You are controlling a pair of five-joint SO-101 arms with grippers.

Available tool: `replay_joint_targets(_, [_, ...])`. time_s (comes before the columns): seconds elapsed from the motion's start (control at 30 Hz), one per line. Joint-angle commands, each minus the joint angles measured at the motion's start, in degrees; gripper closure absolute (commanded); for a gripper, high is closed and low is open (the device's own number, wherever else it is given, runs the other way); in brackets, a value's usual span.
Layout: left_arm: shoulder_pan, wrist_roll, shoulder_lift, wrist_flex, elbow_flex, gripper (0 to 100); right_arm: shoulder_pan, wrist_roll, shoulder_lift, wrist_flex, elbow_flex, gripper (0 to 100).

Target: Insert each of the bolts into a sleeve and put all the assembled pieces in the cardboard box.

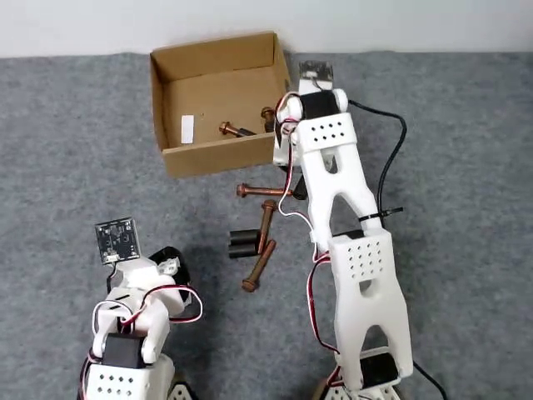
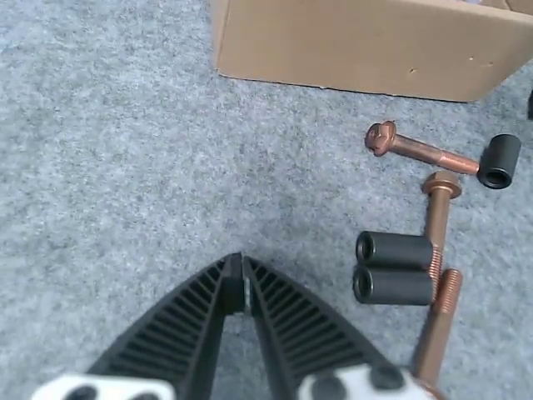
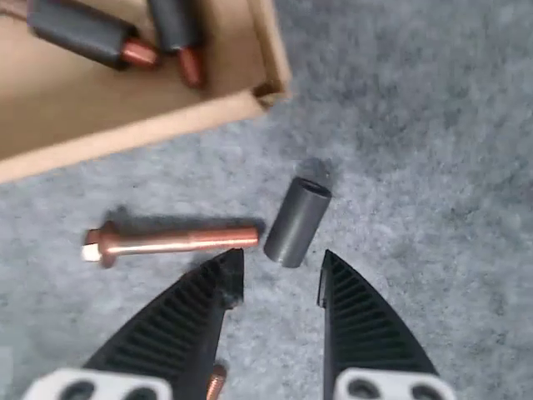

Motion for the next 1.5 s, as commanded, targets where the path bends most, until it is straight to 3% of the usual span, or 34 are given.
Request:
replay_joint_targets(0.0, [-0.5,0.4,0.2,-1.8,-0.4,100,0.7,-0.4,1.5,-0.6,-0.4,85.4])
replay_joint_targets(0.27, [-0.5,0.4,0.2,-1.8,-0.4,100,0.7,-0.3,7.0,-8.1,-0.4,85.7])
replay_joint_targets(0.43, [-0.5,0.4,0.2,-1.8,-0.4,100,1.7,-0.4,9.5,-8.4,-0.4,99.7])
replay_joint_targets(0.73, [-0.5,0.4,0.2,-1.8,-0.4,100,2.3,-0.3,6.1,2.1,-10.9,99.1])
replay_joint_targets(0.93, [-0.6,0.4,0.2,-1.8,-0.4,100,2.4,-0.1,-1.4,2.6,-14.7,99.1])
replay_joint_targets(1.13, [-0.6,0.4,0.2,-1.8,-0.4,100,2.2,0.7,-18.8,2.7,-1.5,99.1])
replay_joint_targets(1.47, [-0.6,0.4,0.2,-1.6,-0.4,100,2.7,-1.3,-59.2,2.0,40.8,99.1])
